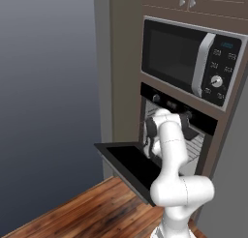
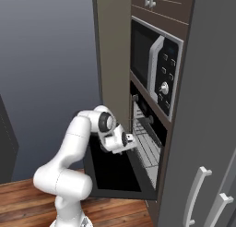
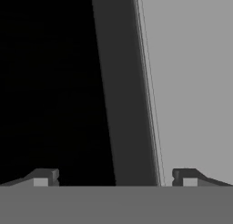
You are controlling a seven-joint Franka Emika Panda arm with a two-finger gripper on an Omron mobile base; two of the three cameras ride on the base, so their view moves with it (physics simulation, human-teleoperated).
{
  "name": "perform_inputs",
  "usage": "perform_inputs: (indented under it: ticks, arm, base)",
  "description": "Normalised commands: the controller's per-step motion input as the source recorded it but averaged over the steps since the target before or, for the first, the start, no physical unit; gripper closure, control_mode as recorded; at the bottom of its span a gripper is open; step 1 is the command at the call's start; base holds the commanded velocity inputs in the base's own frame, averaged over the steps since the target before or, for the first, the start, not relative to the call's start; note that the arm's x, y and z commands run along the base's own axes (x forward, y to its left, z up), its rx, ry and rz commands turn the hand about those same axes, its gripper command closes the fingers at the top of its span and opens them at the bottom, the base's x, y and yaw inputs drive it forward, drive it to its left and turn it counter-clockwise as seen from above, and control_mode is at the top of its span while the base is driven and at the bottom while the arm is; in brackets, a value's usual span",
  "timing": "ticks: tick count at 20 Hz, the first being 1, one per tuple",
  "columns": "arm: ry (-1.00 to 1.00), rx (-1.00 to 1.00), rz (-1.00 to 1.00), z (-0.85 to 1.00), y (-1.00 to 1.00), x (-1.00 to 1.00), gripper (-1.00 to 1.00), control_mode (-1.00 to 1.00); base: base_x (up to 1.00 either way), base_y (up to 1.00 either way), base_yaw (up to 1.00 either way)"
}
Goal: Take the baked cake out of the oven and place it on the plate for cooling. Then close the oven door.
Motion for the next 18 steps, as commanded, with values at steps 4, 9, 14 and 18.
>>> perform_inputs:
  ticks: [4, 9, 14, 18]
  arm:
    - [0.0, 0.0, 0.0, -0.01, -0.26, 0.5, -1.0, -1.0]
    - [-0.03, 0.0, 0.0, 0.0, -0.26, 0.46, -1.0, -1.0]
    - [-0.03, 0.0, 0.0, -0.01, -0.29, 0.45, -1.0, -1.0]
    - [-0.03, 0.01, 0.0, 0.21, 0.06, -0.61, -1.0, -1.0]
  base:
    - [0.0, 0.0, 0.0]
    - [0.0, 0.0, 0.0]
    - [0.0, 0.0, 0.0]
    - [0.0, 0.0, 0.0]
